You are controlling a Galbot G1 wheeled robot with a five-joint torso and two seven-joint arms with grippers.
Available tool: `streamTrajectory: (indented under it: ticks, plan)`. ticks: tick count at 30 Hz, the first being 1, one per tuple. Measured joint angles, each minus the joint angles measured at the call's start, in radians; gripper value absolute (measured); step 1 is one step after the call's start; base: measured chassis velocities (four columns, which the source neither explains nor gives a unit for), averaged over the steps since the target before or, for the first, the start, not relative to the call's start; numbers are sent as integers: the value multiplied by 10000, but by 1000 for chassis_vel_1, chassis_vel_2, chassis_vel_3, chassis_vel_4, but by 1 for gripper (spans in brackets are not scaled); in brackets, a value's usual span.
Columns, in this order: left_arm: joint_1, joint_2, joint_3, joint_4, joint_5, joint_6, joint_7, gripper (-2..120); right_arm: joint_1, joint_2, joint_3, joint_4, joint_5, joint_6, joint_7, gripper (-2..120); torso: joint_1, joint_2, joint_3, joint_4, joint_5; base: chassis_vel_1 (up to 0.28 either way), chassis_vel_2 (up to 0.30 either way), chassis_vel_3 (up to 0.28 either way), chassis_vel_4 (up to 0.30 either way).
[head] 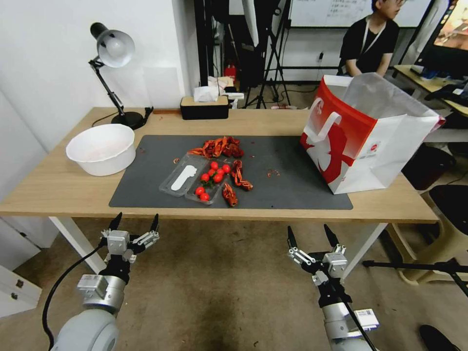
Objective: Pick up the trash from the table and place it into the takeout bag.
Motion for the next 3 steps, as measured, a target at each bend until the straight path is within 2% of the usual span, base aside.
streamTrajectory:
  ticks: [3]
  plan:
    - [0,0,0,0,-2,3,-2,100,-1,-1,0,0,-1,0,0,100,0,0,0,0,0,0,0,0,0]
